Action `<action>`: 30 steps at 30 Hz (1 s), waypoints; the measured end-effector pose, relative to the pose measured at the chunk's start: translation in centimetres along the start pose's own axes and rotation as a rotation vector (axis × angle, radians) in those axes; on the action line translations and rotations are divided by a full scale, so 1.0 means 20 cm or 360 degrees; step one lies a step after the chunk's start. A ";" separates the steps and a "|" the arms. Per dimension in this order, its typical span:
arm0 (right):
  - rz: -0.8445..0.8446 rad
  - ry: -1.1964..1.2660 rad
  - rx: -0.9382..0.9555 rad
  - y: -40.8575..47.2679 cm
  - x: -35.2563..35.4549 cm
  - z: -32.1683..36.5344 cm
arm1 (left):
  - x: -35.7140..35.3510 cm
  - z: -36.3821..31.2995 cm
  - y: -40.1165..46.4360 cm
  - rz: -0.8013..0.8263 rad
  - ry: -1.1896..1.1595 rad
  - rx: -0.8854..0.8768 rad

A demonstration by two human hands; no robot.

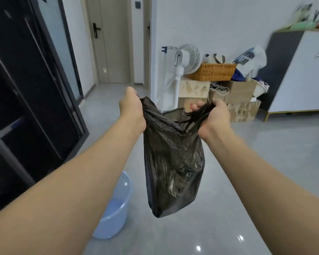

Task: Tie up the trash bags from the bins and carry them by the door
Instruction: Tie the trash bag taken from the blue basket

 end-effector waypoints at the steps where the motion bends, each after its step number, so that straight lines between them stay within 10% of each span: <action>1: -0.0037 -0.0001 -0.0012 0.01 0.10 -0.02 | 0.00 0.09 -0.03 0.0024 0.0018 0.0028; 13: -0.0740 -0.0144 -0.0322 0.01 1.38 -0.48 | 0.39 1.22 -0.34 0.0365 0.0802 0.0398; 21: -0.1064 -0.1428 -0.0550 0.02 1.70 -0.41 | 0.47 1.35 -0.55 0.1816 0.1766 0.0462; 26: -0.0882 -0.3186 -0.0300 0.05 1.62 -0.36 | 0.49 1.29 -0.57 0.2023 0.1976 -0.0090; 30: 0.0102 -0.3628 -0.0270 0.01 1.44 -0.65 | 0.46 1.21 -0.56 0.1981 0.1934 -0.0576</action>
Point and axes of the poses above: each hand's wrist, its own y-axis towards the middle knuckle, its own x-axis out of the back of the hand, z = x × y, the point moved 7 cm from there along y, towards the middle knuckle, and after that the axes turned 13 degrees about -x, right-handed, at the moved point
